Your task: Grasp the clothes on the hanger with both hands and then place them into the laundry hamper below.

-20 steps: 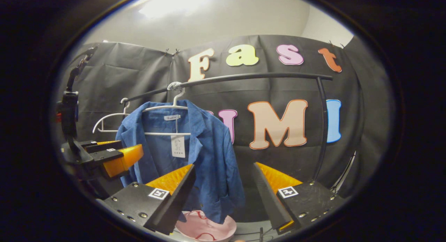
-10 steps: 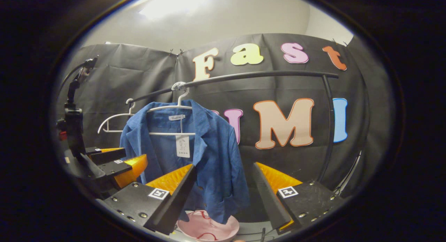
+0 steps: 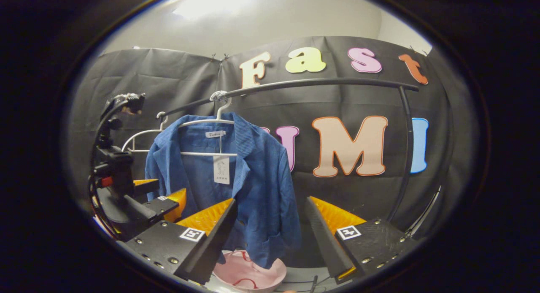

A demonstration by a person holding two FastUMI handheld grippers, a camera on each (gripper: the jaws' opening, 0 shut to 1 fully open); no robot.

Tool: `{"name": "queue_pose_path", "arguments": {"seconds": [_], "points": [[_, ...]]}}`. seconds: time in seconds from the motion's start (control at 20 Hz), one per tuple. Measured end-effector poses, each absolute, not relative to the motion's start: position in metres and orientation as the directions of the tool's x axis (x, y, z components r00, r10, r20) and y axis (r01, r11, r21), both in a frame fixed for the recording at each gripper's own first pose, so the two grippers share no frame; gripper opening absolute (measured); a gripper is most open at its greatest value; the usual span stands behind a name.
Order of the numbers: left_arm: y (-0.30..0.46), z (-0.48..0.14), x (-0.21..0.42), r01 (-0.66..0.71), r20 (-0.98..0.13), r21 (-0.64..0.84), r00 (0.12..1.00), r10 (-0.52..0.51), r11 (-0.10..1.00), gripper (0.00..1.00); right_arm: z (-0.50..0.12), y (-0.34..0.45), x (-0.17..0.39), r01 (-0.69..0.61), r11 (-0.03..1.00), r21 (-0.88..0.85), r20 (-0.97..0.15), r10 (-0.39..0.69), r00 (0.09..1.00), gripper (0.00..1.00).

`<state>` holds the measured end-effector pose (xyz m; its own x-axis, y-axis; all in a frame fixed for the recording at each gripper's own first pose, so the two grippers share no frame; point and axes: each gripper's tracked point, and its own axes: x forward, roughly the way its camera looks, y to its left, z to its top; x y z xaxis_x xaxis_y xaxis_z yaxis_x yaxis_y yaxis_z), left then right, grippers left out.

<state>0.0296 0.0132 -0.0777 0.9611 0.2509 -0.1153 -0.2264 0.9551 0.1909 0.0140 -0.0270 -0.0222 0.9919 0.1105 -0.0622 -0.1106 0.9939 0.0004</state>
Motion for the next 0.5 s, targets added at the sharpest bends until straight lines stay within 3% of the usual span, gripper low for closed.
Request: {"name": "queue_pose_path", "arguments": {"seconds": [0.25, 0.3, 0.45, 0.5], "points": [[0.022, -0.086, 0.05, -0.249, -0.115, 0.166, 0.956, 0.269, 0.954, 0.96, -0.023, -0.026, 0.026, -0.123, 0.992, -0.006, -0.066, 0.122, 0.99, 0.97], [0.028, -0.085, 0.05, -0.268, -0.109, 0.174, 0.951, 0.289, 0.947, 0.9, -0.023, -0.023, 0.028, -0.13, 0.991, -0.006, -0.068, 0.13, 0.989, 0.97], [0.039, -0.086, 0.054, -0.287, -0.111, 0.177, 0.945, 0.309, 0.941, 0.41, -0.025, -0.011, 0.038, -0.158, 0.988, 0.001, -0.07, 0.157, 0.985, 0.97], [0.04, -0.087, 0.055, -0.282, -0.116, 0.174, 0.946, 0.304, 0.944, 0.39, -0.026, -0.005, 0.041, -0.168, 0.986, 0.004, -0.072, 0.168, 0.983, 0.98]]}}
